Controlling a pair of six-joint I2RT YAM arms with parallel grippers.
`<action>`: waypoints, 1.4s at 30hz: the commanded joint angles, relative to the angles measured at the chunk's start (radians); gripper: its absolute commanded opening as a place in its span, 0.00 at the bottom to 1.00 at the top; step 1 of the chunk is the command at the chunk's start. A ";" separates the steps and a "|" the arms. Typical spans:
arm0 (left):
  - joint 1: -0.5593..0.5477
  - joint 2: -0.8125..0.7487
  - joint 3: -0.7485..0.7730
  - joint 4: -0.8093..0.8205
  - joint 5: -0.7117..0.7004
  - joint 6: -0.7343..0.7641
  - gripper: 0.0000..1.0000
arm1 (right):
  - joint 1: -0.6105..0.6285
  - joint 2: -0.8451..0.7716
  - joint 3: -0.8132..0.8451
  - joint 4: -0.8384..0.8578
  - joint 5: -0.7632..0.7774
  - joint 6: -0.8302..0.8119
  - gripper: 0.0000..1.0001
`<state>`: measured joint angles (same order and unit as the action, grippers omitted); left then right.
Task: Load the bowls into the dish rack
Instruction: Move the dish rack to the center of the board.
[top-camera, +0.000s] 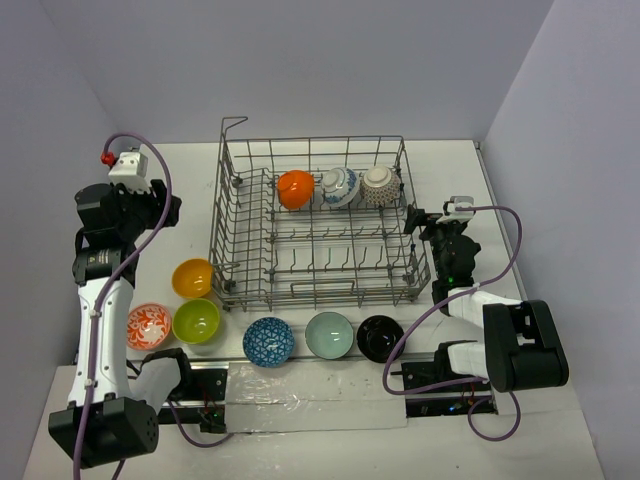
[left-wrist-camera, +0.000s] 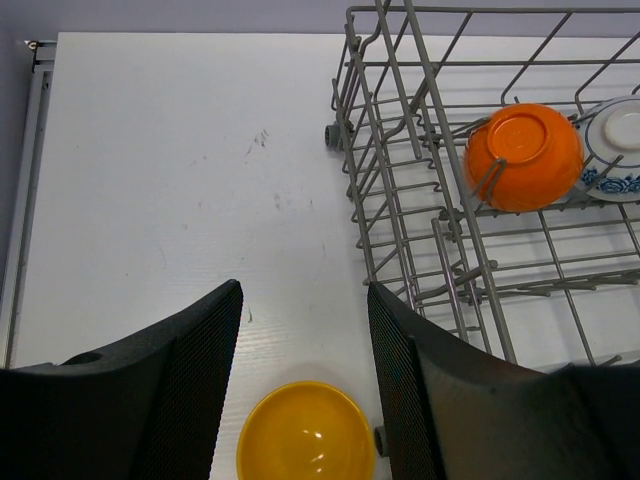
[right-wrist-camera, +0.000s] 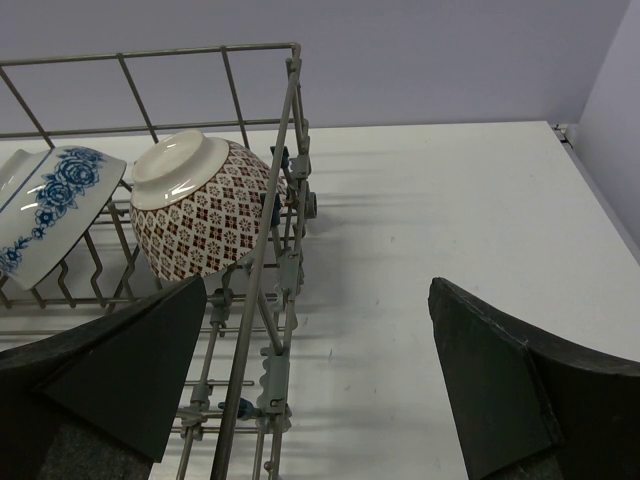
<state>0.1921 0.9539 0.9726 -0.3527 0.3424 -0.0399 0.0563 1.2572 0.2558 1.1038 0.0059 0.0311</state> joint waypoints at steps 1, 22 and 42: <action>-0.003 0.000 0.025 0.049 -0.011 0.003 0.59 | 0.002 0.016 -0.024 -0.035 -0.030 -0.017 1.00; -0.003 0.017 -0.014 0.083 -0.048 -0.005 0.58 | 0.002 0.016 -0.024 -0.035 -0.030 -0.019 1.00; 0.038 0.052 -0.057 0.106 -0.091 0.009 0.58 | 0.004 0.016 -0.024 -0.035 -0.030 -0.019 1.00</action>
<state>0.2211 0.9939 0.9077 -0.2924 0.2634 -0.0402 0.0563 1.2572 0.2558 1.1038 0.0059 0.0311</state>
